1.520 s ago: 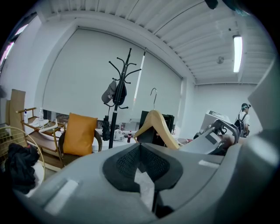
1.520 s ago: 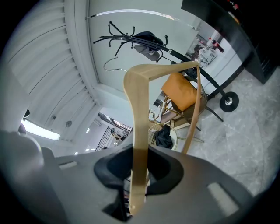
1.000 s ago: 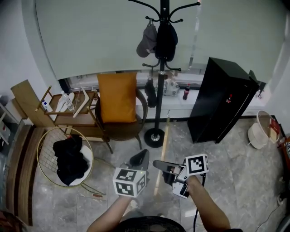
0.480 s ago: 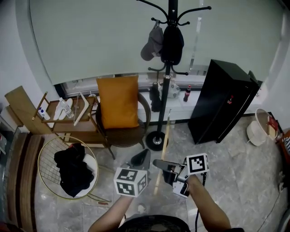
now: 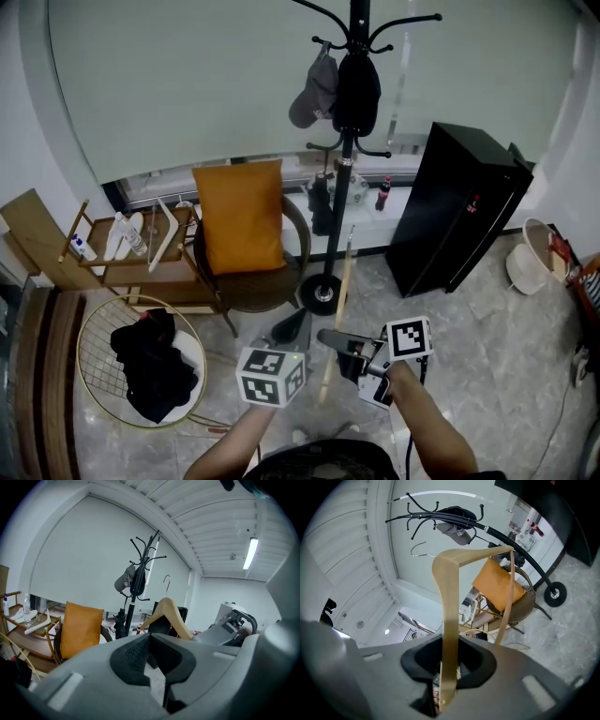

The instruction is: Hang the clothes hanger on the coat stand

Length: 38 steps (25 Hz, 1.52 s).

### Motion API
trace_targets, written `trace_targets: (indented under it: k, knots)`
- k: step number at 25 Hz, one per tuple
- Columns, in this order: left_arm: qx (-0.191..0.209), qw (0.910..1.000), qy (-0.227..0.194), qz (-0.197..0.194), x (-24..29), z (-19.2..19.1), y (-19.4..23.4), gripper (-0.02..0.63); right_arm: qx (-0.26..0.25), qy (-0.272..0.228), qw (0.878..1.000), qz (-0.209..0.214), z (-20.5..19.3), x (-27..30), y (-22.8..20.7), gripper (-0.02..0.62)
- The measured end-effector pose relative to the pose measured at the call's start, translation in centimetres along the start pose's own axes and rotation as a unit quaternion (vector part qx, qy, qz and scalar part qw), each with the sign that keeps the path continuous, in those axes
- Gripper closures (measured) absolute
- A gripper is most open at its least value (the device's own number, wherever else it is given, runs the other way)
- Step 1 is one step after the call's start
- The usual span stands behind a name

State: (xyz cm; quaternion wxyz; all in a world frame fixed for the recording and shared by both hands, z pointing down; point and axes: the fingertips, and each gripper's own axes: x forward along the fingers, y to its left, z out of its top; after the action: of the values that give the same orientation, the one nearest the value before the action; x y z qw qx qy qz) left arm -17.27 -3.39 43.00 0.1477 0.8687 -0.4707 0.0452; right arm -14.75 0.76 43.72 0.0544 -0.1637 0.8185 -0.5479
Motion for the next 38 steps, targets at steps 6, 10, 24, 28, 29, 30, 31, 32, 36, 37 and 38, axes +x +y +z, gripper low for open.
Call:
trace_targets:
  k: [6, 10, 24, 28, 29, 30, 31, 32, 36, 37, 38]
  knots:
    - [0.003, 0.9999, 0.008, -0.006, 2.5, 0.5, 0.1, 0.600, 0.006, -0.008, 1.000, 0.004, 2.3, -0.3, -0.9, 0.520]
    - [0.008, 0.9999, 0.011, -0.002, 4.7, 0.7, 0.5, 0.600, 0.006, -0.008, 1.000, 0.008, 4.3, -0.5, -2.1, 0.520]
    - [0.005, 0.9997, 0.021, 0.015, 15.3, 3.1, 0.7, 0.600, 0.012, 0.001, 1.000, 0.004, 14.5, -2.8, -7.2, 0.520]
    - [0.005, 0.9994, 0.026, 0.020, 17.5, 3.4, 1.0, 0.601, 0.012, 0.004, 1.000, 0.014, 16.7, -3.0, -8.2, 0.520]
    - [0.005, 0.9994, 0.026, 0.022, 17.9, 3.6, 1.0, 0.601, 0.011, 0.006, 1.000, 0.016, 17.2, -3.1, -8.4, 0.520]
    - [0.005, 0.9994, 0.026, 0.024, 18.4, 3.7, 1.0, 0.600, 0.012, 0.008, 1.000, 0.017, 17.6, -3.2, -8.6, 0.520]
    - [0.005, 0.9993, 0.026, 0.026, 18.8, 3.9, 0.9, 0.601, 0.015, 0.010, 1.000, 0.015, 17.9, -3.3, -8.8, 0.520]
    - [0.006, 0.9993, 0.025, 0.028, 19.3, 4.1, 0.8, 0.601, 0.017, 0.012, 1.000, 0.013, 18.3, -3.5, -9.0, 0.520]
    - [0.009, 0.9990, 0.024, 0.037, 21.0, 4.5, 0.5, 0.600, 0.012, 0.018, 1.000, 0.018, 20.0, -4.2, -9.7, 0.520]
    - [0.010, 0.9989, 0.024, 0.039, 21.4, 4.6, 0.4, 0.600, 0.009, 0.020, 1.000, 0.020, 20.4, -4.5, -9.9, 0.520]
    - [0.011, 0.9988, 0.023, 0.042, 21.9, 4.7, 0.3, 0.600, 0.007, 0.023, 1.000, 0.020, 20.8, -4.7, -10.0, 0.520]
